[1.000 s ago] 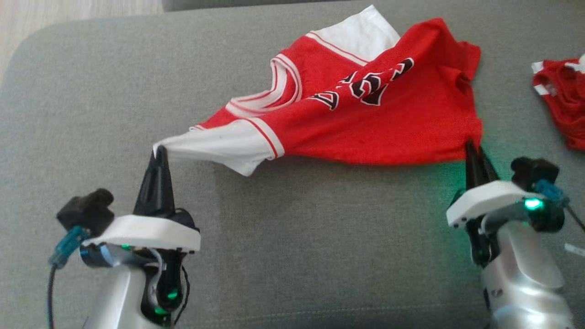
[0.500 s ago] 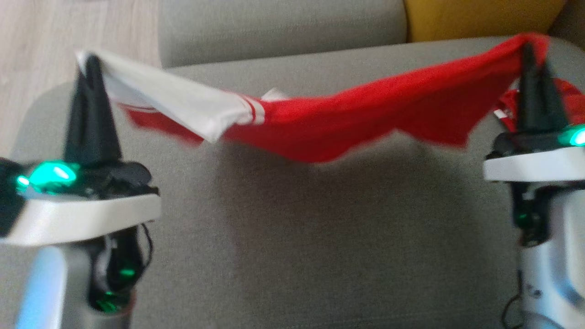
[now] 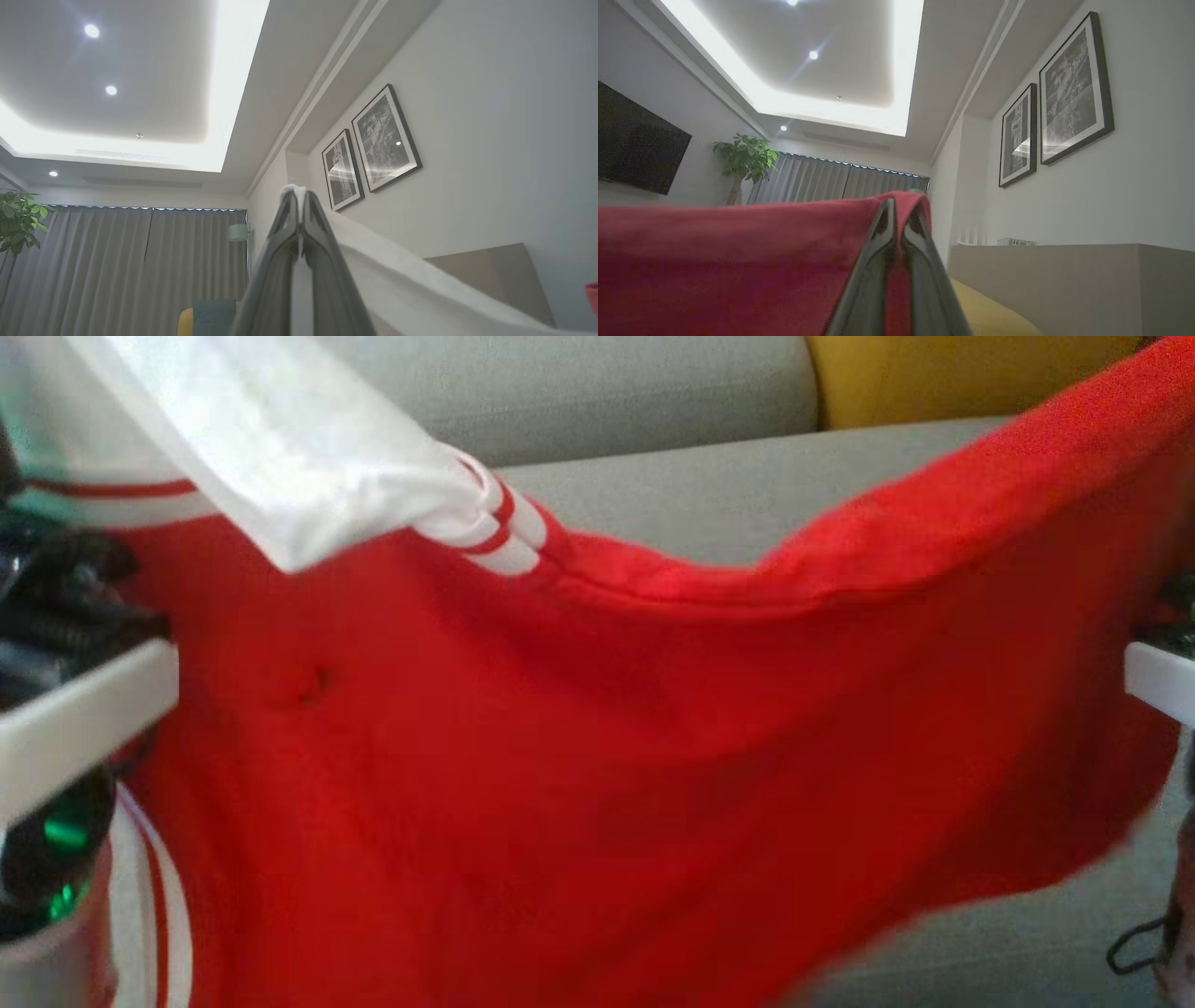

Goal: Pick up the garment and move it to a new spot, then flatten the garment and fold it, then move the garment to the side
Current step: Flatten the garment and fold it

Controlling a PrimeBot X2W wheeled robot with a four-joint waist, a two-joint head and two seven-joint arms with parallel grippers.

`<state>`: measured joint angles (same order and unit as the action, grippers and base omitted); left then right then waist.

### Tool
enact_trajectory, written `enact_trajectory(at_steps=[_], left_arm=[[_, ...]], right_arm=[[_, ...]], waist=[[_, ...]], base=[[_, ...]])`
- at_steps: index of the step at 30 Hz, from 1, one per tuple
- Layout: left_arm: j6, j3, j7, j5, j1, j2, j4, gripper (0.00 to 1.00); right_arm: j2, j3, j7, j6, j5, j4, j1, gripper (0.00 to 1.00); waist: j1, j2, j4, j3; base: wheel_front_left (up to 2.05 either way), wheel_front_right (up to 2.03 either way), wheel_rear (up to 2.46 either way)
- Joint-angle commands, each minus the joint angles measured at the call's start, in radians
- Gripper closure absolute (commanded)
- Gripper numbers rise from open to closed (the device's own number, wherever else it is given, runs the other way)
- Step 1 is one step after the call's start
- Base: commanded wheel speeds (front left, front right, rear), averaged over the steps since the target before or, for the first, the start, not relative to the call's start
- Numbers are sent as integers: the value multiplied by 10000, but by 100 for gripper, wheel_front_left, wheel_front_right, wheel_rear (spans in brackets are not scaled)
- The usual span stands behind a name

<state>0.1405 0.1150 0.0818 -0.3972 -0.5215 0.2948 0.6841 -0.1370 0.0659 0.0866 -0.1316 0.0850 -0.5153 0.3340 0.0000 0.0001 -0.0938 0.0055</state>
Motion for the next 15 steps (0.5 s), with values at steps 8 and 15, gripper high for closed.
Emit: enact_trajectory(at_steps=[8,15], left_arm=[[-675,-13,318,410,-2986,907,-3900,100],[-979,662,-818,1613,-6700,834,-7810,100]], right_arm=[[-365,-786,122,9,-182,2101,2366,100],[-298,-1077,-1276,9,-1447,6537,6703,100]], waist=[[0,-1,520,2123],[0,-1,743,3409]], base=[[0,0,0],[0,0,0]])
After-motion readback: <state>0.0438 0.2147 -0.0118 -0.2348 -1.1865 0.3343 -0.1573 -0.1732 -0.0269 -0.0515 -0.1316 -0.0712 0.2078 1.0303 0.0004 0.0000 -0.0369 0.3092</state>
